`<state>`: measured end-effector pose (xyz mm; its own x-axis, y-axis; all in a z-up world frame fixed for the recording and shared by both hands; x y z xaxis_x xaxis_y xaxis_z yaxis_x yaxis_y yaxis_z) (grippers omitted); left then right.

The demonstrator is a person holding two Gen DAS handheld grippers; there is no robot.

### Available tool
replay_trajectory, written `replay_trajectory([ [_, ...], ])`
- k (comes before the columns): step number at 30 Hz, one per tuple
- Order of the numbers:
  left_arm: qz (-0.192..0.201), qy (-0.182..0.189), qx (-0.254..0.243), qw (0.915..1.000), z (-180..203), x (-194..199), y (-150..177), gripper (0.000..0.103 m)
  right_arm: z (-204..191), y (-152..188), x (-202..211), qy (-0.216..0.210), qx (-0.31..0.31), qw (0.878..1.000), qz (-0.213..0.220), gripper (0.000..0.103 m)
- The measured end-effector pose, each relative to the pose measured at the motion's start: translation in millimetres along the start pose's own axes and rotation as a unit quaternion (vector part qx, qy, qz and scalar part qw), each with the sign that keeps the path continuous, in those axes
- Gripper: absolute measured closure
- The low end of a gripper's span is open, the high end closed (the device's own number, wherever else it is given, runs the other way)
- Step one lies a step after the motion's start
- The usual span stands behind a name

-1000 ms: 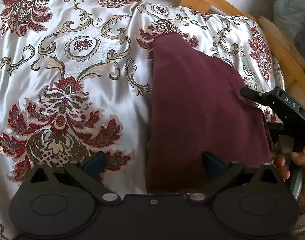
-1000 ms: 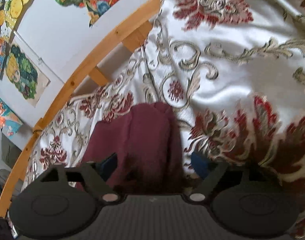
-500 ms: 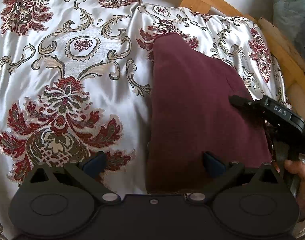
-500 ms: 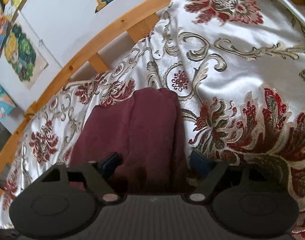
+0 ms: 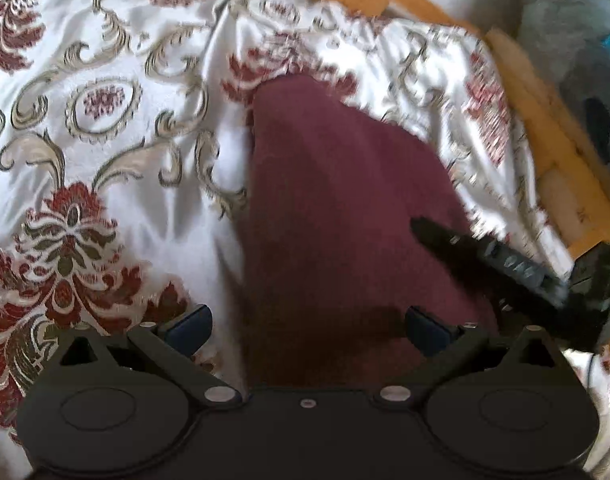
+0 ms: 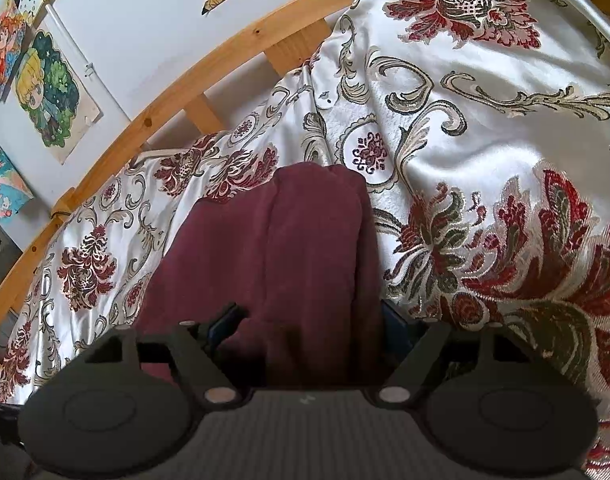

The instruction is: Fold small clothes

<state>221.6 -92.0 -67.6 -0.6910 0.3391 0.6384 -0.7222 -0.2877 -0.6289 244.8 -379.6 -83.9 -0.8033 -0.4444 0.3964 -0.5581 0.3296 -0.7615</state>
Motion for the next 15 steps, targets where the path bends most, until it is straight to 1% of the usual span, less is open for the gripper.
replay_trajectory([
  [2,-0.007,-0.003,-0.003,1.0000,-1,-4,2,0.001,1,0,0,-0.001,-0.002,1.000,0.000,0.023],
  [4,-0.004,-0.003,-0.002,1.0000,0,-5,3,0.001,1,0,0,0.000,0.000,1.000,0.001,0.022],
  [8,-0.001,-0.002,0.000,1.0000,0,-5,3,0.001,-5,2,-2,-0.002,0.015,1.000,0.001,0.017],
  [11,-0.002,0.000,-0.001,1.0000,-2,-4,3,0.001,-8,4,-2,0.002,0.028,1.000,0.002,0.017],
  [15,-0.003,0.002,-0.001,1.0000,-3,-1,4,0.001,-9,5,0,0.004,0.027,1.000,0.005,0.019],
])
Point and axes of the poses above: each gripper's, at about its wrist camera, not at the fingertips, and x roughly against the way its jaws point, z to its right, y to its underside, the point moved 1 cm from there along -x, roughly the way its jaws point, and after that the axes turned 11 degrees about z, right-handed, at the moved point
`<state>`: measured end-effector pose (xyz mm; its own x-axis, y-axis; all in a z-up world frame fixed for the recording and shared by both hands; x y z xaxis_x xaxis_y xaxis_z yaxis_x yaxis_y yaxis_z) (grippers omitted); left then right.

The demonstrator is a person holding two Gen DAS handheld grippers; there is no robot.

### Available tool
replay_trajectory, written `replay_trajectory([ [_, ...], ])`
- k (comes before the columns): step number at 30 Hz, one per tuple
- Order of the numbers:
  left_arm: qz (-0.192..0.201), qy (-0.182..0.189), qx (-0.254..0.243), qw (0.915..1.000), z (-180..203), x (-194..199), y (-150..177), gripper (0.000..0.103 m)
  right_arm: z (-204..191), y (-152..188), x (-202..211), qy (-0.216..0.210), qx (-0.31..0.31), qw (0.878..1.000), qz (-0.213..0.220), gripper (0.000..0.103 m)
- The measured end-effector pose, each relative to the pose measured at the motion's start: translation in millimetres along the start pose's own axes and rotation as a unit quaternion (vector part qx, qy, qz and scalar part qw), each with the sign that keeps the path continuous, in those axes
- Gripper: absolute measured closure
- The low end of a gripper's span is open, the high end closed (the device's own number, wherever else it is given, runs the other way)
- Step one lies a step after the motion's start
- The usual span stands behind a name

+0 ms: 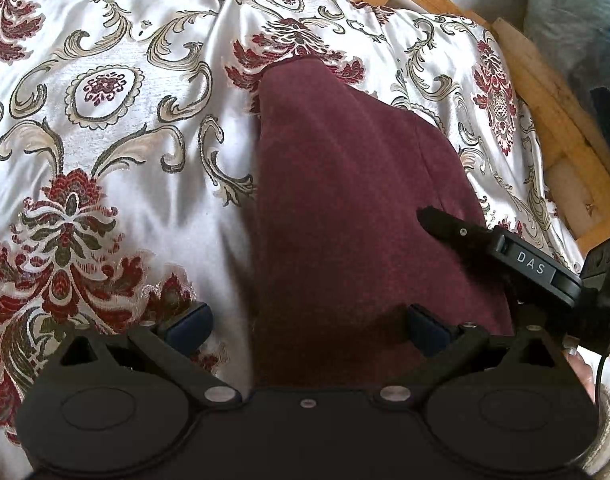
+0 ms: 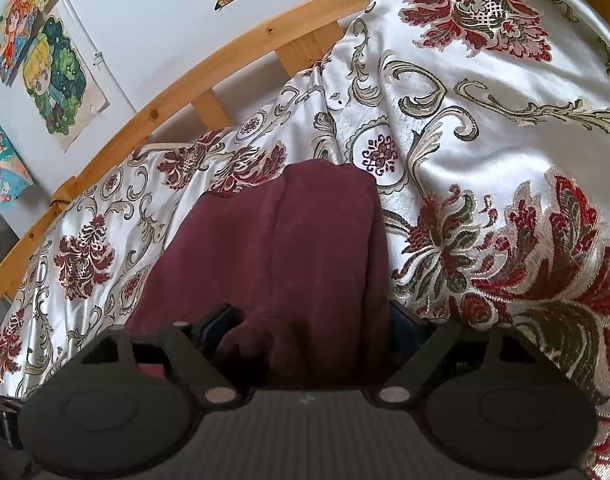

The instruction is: Fold small clothes

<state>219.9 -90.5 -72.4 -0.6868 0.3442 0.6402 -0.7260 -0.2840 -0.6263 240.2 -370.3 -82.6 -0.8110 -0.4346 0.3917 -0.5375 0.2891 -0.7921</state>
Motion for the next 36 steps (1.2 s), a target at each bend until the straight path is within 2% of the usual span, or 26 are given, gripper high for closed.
replay_trajectory([
  [2,-0.003,0.002,0.000,1.0000,0,0,0,0.001,0,0,1,0.001,-0.001,1.000,0.002,0.025],
  [8,-0.013,0.021,0.012,0.9996,-3,1,-2,0.003,0,1,3,-0.009,-0.022,1.000,0.005,0.035],
  [11,-0.018,0.038,0.019,0.9989,-4,1,-3,0.007,2,2,4,-0.015,-0.035,0.999,0.007,0.033],
  [14,-0.022,0.047,0.033,0.9981,-7,-1,-5,0.011,11,1,5,-0.040,-0.078,0.996,0.011,0.024],
  [16,-0.024,0.049,0.039,0.9978,-10,-1,-7,0.015,18,-1,4,-0.052,-0.109,0.993,0.013,0.021],
  [18,-0.026,0.051,0.045,0.9973,-13,-2,-7,0.018,26,-3,3,-0.060,-0.139,0.988,0.016,0.021],
  [20,-0.028,0.059,0.048,0.9968,-14,-2,-7,0.025,30,-3,1,-0.059,-0.155,0.986,0.016,0.028],
  [21,-0.028,0.062,0.049,0.9965,-14,-2,-6,0.028,31,-3,1,-0.053,-0.154,0.987,0.015,0.031],
  [22,-0.028,0.066,0.049,0.9962,-13,-2,-6,0.031,30,-3,0,-0.046,-0.149,0.988,0.014,0.039],
  [27,-0.022,0.062,0.039,0.9971,-10,1,-6,0.043,18,-1,2,-0.027,-0.110,0.993,0.014,0.052],
  [29,-0.017,0.061,0.031,0.9975,-8,4,-7,0.050,8,-1,5,-0.021,-0.083,0.996,0.018,0.063],
  [34,-0.007,0.059,0.015,0.9981,-3,15,-9,0.057,-14,-3,22,-0.027,-0.036,0.998,0.036,0.070],
  [36,0.003,0.060,0.005,0.9982,-2,23,-9,0.059,-30,-5,30,-0.027,0.001,0.998,0.049,0.071],
])
Point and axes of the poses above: each gripper's, at about its wrist camera, not at the fingertips, and x roughly against the way its jaws point, z to its right, y to its underside, the point moved 1 cm from there along -x, roughly the way its jaws point, and after that the axes turned 11 degrees about z, right-handed, at the moved point
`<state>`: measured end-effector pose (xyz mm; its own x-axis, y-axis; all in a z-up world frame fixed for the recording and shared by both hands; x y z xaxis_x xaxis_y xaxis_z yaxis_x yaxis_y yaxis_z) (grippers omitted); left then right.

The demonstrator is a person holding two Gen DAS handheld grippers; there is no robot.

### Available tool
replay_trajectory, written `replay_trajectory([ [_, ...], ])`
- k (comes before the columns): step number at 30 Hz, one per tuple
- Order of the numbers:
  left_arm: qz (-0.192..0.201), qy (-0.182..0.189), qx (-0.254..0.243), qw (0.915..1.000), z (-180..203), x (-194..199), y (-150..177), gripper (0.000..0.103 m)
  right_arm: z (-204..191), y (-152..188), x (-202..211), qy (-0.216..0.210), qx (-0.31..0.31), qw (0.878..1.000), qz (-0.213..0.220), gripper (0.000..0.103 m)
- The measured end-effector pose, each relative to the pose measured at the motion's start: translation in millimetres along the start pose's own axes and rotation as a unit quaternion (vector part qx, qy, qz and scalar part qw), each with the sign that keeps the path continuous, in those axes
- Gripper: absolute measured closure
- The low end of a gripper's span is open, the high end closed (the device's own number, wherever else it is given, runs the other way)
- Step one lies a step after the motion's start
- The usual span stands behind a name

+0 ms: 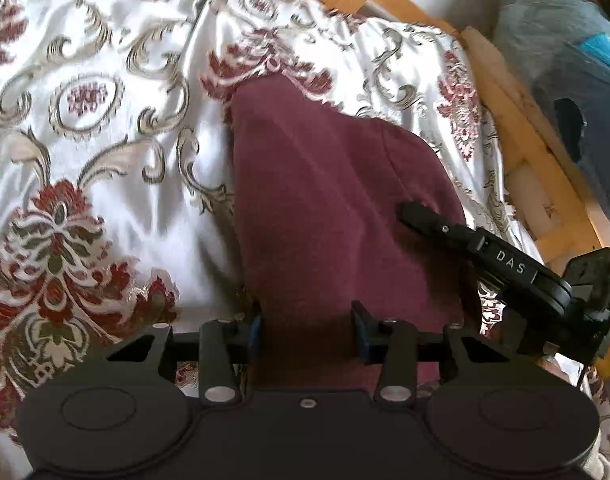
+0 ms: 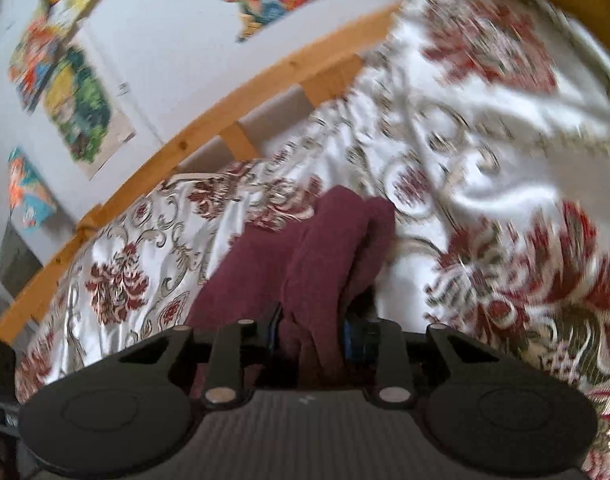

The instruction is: Fold small clothes

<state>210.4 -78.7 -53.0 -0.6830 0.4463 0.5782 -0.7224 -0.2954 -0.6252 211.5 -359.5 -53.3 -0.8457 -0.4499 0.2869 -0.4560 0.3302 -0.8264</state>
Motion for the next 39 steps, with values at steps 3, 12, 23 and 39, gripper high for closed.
replay_trajectory([
  [3,0.014,0.000,-0.021,0.9997,4,14,1,0.060,-27,-3,11,-0.011,0.049,0.999,0.018,0.073],
  [12,0.087,-0.022,-0.063,0.9940,-3,57,-25,0.060,-107,-22,5,-0.057,0.134,0.987,0.065,0.075],
  [23,0.139,-0.098,-0.044,0.9844,-80,73,-67,0.060,-159,-19,-110,-0.086,0.146,0.985,0.018,0.075],
  [39,0.082,-0.151,-0.013,0.9851,-107,61,-51,0.025,-132,22,-136,-0.020,0.145,0.988,-0.043,0.027],
])
Point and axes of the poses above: each gripper's, at about its wrist camera, not at the fingertips, and x roughly against the way its jaws point, z to its right, y to its underside, the point moved 1 cm from there along -x, roughly the way its jaws point, and after that the axes turned 11 degrees about z, right-handed, at the moved point
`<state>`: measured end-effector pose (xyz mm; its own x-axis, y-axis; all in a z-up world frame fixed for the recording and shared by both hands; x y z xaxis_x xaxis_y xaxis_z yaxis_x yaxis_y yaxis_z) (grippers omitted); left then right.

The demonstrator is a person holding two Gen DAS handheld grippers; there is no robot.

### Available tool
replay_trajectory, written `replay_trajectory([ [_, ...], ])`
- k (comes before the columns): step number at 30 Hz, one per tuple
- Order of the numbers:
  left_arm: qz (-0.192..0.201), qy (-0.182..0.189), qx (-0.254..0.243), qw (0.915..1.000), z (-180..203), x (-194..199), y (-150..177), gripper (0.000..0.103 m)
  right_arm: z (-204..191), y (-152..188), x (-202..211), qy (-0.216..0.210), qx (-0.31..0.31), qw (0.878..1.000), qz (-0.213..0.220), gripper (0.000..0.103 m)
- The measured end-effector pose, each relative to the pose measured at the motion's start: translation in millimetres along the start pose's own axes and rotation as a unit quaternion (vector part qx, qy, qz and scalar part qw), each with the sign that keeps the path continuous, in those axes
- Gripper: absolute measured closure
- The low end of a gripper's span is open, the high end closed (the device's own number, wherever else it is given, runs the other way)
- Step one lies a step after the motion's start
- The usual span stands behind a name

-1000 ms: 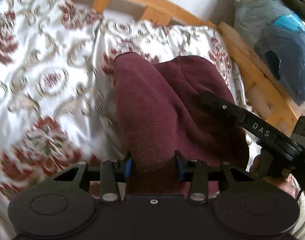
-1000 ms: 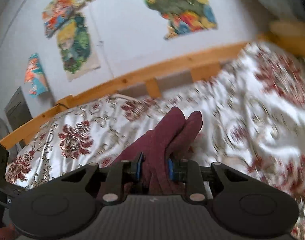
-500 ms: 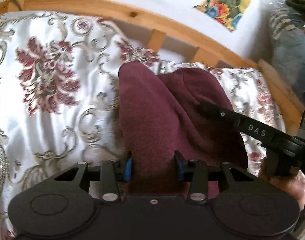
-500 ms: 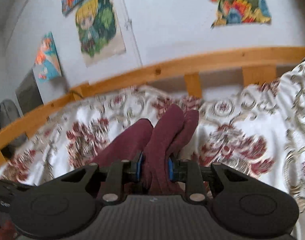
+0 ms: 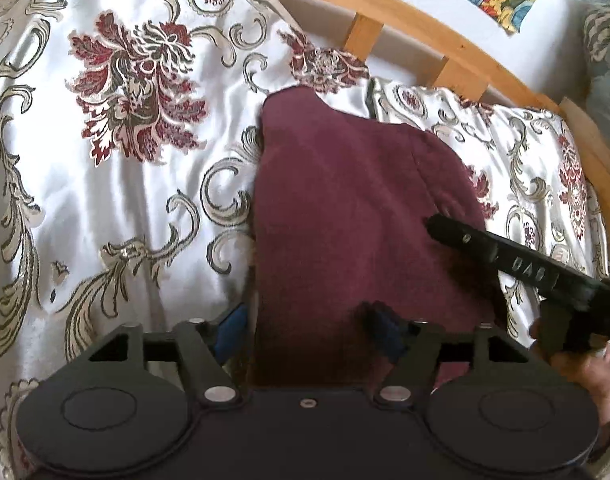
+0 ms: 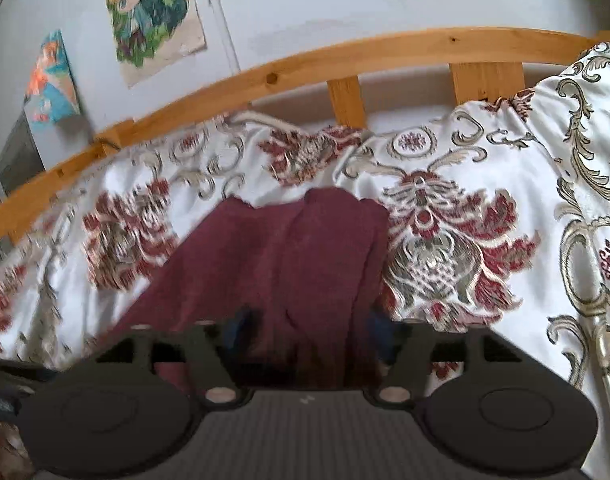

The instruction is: Fold small clothes

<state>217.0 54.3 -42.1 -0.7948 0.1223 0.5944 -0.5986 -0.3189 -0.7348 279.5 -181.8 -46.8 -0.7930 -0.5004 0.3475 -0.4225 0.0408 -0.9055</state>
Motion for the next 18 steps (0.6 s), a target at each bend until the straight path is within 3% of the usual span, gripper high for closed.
replay_trajectory([
  [2,-0.007,-0.015,-0.007,0.9998,2,5,-1,0.016,0,6,2,0.003,0.011,1.000,-0.005,0.016],
  [6,-0.005,-0.032,-0.025,0.9992,6,19,0,0.011,2,12,10,0.019,0.015,1.000,-0.007,0.010],
  [10,0.032,-0.063,-0.039,0.9967,10,42,0,0.001,3,8,27,0.029,0.004,1.000,0.009,0.001],
  [18,0.100,-0.096,-0.103,0.9849,32,91,-1,0.001,-17,-10,89,0.038,0.022,0.996,0.081,0.000],
])
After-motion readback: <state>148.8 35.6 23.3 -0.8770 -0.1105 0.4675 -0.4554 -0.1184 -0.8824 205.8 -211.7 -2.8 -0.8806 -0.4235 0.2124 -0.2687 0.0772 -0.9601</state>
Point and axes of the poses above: each gripper's, at about its wrist camera, not at the fingertips, and x roughly against the way its jaws point, z to its right, y to its underside, the point moved 1 cm from there along -x, roughly the way its jaws point, and after that the axes turned 11 degrees about z, right-handed, at the moved point
